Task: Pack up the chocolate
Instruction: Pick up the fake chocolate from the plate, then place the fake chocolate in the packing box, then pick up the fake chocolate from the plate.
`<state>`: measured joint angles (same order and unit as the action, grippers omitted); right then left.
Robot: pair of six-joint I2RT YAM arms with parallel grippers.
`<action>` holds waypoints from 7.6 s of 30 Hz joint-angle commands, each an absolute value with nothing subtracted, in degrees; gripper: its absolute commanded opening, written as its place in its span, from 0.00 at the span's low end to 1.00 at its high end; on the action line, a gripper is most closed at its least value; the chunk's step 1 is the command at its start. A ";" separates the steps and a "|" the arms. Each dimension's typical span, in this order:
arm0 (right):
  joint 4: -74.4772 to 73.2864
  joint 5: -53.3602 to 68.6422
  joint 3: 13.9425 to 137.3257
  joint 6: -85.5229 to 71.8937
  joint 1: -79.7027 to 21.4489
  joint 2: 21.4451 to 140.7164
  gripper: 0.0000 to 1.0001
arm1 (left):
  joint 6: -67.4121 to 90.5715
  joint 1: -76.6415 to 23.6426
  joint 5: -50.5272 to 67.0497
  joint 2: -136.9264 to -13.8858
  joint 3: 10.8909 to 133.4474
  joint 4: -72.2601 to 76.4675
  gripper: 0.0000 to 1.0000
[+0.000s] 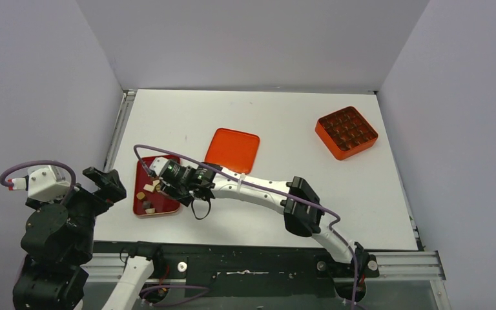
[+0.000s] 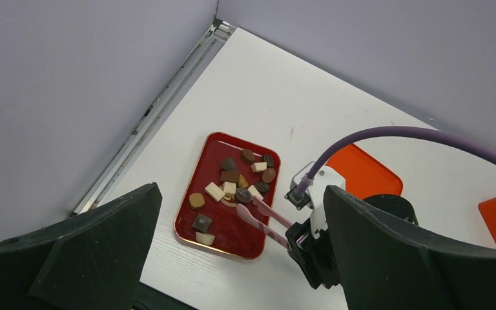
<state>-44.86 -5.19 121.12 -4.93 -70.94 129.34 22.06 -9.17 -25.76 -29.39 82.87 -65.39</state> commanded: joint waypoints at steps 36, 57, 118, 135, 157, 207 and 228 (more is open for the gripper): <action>-35.00 -3.37 122.81 -1.64 -69.82 134.50 0.22 | 20.79 -9.94 -24.75 -30.16 81.87 -62.70 0.97; -31.33 1.26 108.49 -4.55 -68.46 120.04 0.18 | 18.81 -10.63 -25.40 -30.15 78.05 -61.59 0.97; -42.30 -1.86 87.94 -8.12 -5.70 99.97 0.25 | 16.25 -10.51 12.23 -37.63 42.93 -37.77 0.97; -42.19 -2.09 88.33 -8.18 -4.67 101.14 0.34 | 16.25 -10.50 11.97 -38.06 43.07 -37.71 0.97; -46.85 1.13 89.25 -8.01 -10.66 91.30 0.34 | 16.99 -10.55 7.86 -38.07 44.57 -40.31 0.97; -53.17 -5.33 133.09 -13.33 -67.25 132.90 0.33 | 20.98 -12.04 -8.12 -25.55 77.60 -48.59 0.97; -52.29 -2.26 136.65 -12.78 -66.95 138.67 0.34 | 19.09 -12.12 -9.49 -24.26 76.45 -47.58 0.97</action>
